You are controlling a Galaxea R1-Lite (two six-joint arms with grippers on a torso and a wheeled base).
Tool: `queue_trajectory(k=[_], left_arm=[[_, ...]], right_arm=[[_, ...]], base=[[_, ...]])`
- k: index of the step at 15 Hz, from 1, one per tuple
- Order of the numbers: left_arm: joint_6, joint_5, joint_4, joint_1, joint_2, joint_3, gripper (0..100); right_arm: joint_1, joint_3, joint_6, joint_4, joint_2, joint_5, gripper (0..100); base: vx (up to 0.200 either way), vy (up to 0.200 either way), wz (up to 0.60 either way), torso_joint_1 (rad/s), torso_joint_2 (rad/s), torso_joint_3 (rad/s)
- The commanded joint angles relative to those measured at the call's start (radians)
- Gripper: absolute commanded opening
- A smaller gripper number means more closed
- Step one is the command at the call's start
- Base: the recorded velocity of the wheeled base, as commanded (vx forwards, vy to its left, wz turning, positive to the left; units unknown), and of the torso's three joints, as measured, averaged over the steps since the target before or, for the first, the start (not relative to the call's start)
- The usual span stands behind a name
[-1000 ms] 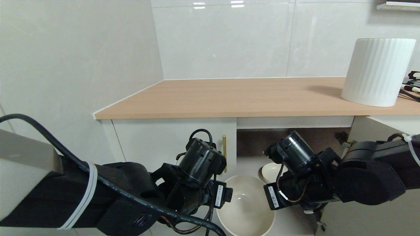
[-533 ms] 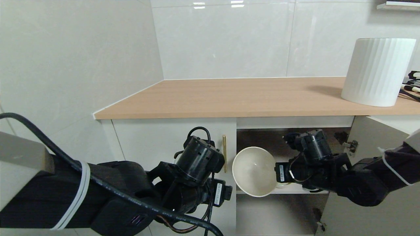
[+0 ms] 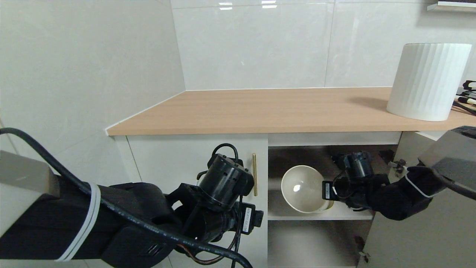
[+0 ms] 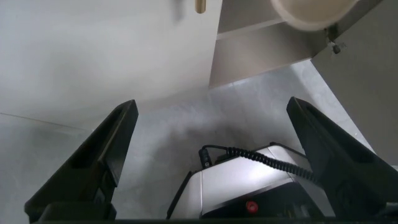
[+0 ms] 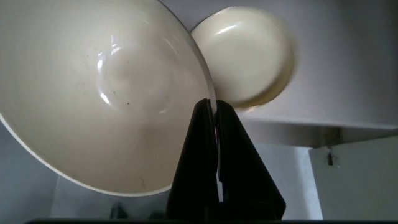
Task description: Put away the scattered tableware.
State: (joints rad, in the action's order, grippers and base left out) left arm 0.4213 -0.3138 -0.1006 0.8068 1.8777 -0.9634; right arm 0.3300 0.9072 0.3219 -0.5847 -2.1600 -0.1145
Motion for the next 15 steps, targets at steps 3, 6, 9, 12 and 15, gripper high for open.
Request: queue_trajectory(k=[3, 6, 9, 12, 15], left_arm=[[0.001, -0.001, -0.001, 0.000, 0.001, 0.000, 100], [0.001, -0.001, -0.001, 0.000, 0.001, 0.000, 100], [0.001, -0.001, -0.001, 0.000, 0.001, 0.000, 100], [0.001, -0.001, -0.001, 0.000, 0.001, 0.000, 100], [0.001, -0.001, -0.001, 0.000, 0.001, 0.000, 100]], right_arm=[[-0.042, 0.082, 0.046, 0.014, -0.073, -0.014, 0], [-0.074, 0.154, 0.069, 0.039, -0.139, -0.036, 0], [-0.098, 0.194, 0.069, 0.039, -0.190, -0.053, 0], [-0.111, 0.214, 0.069, 0.039, -0.224, -0.059, 0], [-0.118, 0.225, 0.066, 0.039, -0.236, -0.065, 0]], base=[[0.000, 0.000, 0.00, 0.000, 0.00, 0.000], [0.000, 0.000, 0.00, 0.000, 0.00, 0.000], [0.000, 0.000, 0.00, 0.000, 0.00, 0.000], [0.000, 0.000, 0.00, 0.000, 0.00, 0.000], [0.000, 0.000, 0.00, 0.000, 0.00, 0.000]])
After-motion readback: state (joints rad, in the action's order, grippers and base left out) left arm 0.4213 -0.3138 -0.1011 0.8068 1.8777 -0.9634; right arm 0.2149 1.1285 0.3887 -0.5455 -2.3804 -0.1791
